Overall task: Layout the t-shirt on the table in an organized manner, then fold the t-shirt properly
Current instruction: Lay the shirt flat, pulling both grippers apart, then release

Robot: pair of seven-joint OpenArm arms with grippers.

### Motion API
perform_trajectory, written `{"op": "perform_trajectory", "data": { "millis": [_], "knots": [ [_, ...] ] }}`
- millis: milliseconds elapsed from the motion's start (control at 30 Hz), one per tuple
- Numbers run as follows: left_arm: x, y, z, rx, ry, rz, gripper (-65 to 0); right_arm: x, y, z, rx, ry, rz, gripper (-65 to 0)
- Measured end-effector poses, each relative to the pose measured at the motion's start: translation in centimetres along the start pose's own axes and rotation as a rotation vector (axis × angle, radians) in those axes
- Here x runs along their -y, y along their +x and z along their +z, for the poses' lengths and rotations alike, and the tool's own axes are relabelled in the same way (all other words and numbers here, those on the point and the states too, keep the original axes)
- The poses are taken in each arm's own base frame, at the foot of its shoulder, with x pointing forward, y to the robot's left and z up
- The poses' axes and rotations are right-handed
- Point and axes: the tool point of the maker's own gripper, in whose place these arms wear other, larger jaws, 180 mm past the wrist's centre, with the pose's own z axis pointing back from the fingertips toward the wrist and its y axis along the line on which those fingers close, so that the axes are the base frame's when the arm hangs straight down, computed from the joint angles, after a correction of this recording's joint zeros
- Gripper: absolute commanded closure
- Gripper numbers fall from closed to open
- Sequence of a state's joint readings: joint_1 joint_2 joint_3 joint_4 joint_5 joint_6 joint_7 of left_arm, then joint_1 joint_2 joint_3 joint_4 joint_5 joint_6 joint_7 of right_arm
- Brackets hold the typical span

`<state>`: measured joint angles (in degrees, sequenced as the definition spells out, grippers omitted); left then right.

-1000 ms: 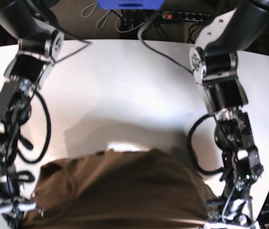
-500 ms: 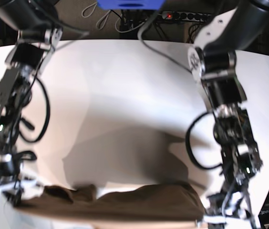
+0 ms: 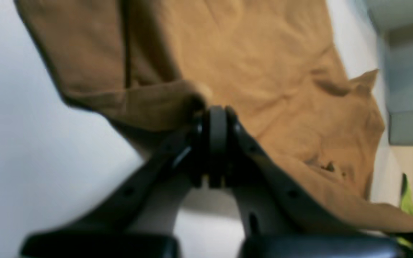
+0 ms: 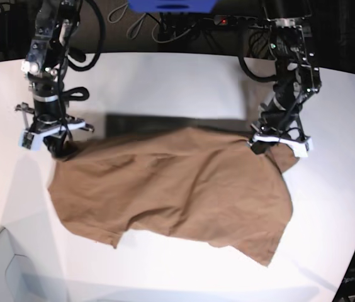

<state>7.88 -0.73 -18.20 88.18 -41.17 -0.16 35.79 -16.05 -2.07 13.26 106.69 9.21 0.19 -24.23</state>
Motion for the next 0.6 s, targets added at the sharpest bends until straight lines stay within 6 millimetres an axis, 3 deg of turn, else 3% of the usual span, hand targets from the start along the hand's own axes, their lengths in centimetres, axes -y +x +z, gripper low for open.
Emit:
{"op": "perform_trajectory", "data": {
  "millis": [100, 233, 333, 433, 533, 600],
  "knots": [
    [-1.3, -1.2, 0.3, -0.027, 0.016, 0.039, -0.5, 0.5, -2.7, 0.9, -0.072, -0.013, 0.003, 0.0],
    [-2.2, -1.2, 0.8, -0.044, 0.017, 0.049, -2.1, 0.7, -3.9, 0.6, -0.098, -0.018, 0.0, 0.0],
    [-2.4, -0.7, 1.1, -0.046, 0.001, 0.068, -12.2, 1.0, -5.2, 0.4, -0.135, -0.023, -0.001, 0.0],
    [-2.4, -1.9, 1.4, -0.119, -0.009, 0.091, -23.1, 1.2, -5.8, 0.4, -0.153, -0.027, 0.003, 0.0],
    [-1.8, -2.0, 1.6, -0.133, -0.033, 0.102, -29.0, 1.6, -5.4, 0.3, -0.145, -0.017, 0.035, 0.0],
    [-1.3, -1.8, 2.2, -0.115, -0.045, 0.095, -29.9, 0.8, -5.5, 0.4, -0.146, 0.04, 0.066, -4.9]
  ]
}}
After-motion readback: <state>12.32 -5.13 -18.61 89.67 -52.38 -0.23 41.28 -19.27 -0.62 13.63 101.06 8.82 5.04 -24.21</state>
